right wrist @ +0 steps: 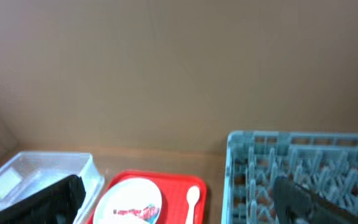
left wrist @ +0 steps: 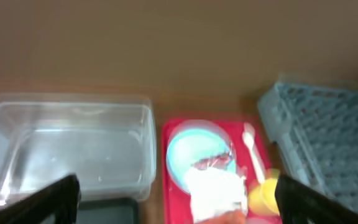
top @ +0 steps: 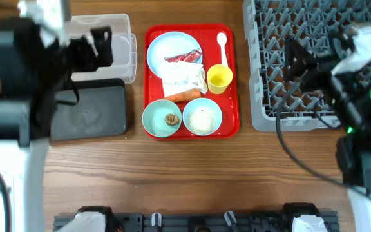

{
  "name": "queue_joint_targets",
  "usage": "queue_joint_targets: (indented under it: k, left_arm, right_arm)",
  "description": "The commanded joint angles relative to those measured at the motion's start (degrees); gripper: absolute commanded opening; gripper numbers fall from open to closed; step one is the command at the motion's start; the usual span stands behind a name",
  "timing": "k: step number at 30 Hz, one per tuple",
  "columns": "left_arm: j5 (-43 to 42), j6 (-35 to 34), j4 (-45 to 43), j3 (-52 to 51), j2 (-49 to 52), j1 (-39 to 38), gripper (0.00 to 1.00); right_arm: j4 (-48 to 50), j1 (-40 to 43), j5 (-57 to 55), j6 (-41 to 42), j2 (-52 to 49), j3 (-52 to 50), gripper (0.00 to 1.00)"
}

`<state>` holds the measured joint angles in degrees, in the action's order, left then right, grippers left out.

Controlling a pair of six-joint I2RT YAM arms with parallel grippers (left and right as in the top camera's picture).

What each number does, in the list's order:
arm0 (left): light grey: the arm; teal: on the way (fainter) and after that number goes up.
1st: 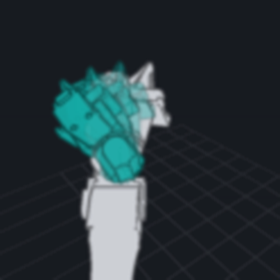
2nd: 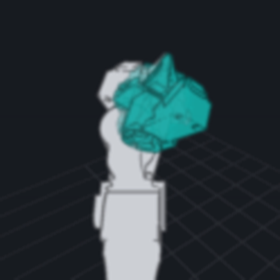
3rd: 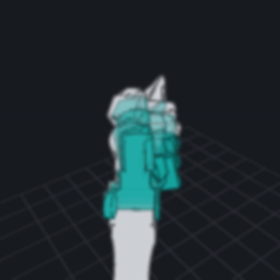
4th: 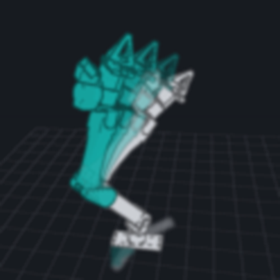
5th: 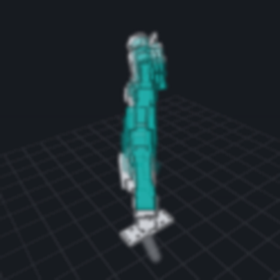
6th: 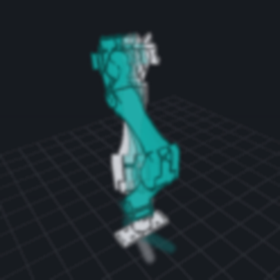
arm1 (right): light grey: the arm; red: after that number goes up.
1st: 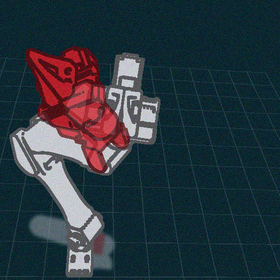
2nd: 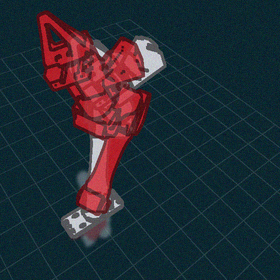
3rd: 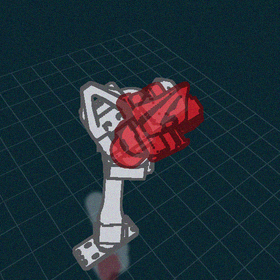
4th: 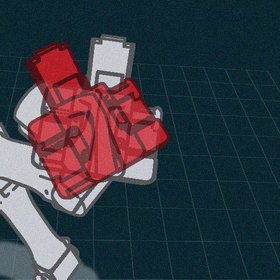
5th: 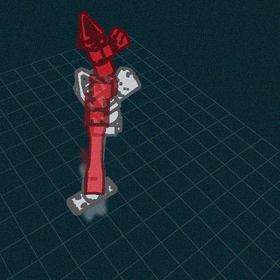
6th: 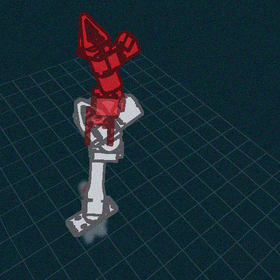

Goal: Sort waste into correct bins and load items into the dishwasher rack
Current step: 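Reach the left gripper to the green bowl and grasp its rim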

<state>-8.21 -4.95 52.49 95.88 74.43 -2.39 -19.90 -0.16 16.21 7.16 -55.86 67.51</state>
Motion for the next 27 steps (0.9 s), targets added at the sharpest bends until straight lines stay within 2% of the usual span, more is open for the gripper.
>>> queue_joint_targets:
  k: [1, 3, 5, 7, 8, 10, 13, 17, 22, 27]
  left_arm:
    - [6.4, 3.2, 10.9, 19.1, 15.9, -6.0, 1.00]
    - [8.3, 3.2, 16.3, 25.5, 24.8, -10.4, 1.00]
    - [7.1, 3.2, 18.1, 25.7, 29.7, -13.0, 1.00]
    - [2.4, 3.1, 20.9, 25.6, 34.4, -15.3, 1.00]
    - [-1.4, 3.1, 24.5, 25.6, 36.4, -16.2, 1.00]
    - [-3.9, 2.8, 30.1, 25.6, 38.5, -17.1, 1.00]
    - [-7.9, -7.3, 37.2, 22.6, 41.2, -17.7, 1.00]
    - [-8.6, -11.8, 36.6, 14.0, 41.2, -21.1, 0.97]
    - [4.3, -20.7, 30.3, 1.5, 41.0, -31.8, 0.92]
    - [10.9, -21.5, 22.9, -4.8, 36.6, -36.4, 0.87]
  right_arm:
    - [-11.2, 0.2, 3.1, -4.3, -9.3, 12.3, 1.00]
    - [-19.2, 0.2, 3.1, -4.3, -15.1, 17.7, 1.00]
    - [-23.1, 0.2, 3.2, -3.9, -19.2, 19.2, 1.00]
    - [-24.3, 0.2, 3.4, -0.9, -21.8, 19.2, 1.00]
    - [-25.2, 0.2, 4.0, 3.1, -23.0, 19.2, 1.00]
    - [-26.9, 0.2, 4.9, 3.3, -24.1, 19.2, 1.00]
    - [-27.8, 0.2, 4.8, 2.4, -25.0, 18.6, 1.00]
    - [-28.0, 0.0, 4.8, 0.3, -25.0, 18.4, 1.00]
    - [-28.9, 0.0, 4.8, 0.1, -25.0, 18.4, 1.00]
    - [-30.1, 0.0, 4.8, 0.1, -25.0, 18.4, 1.00]
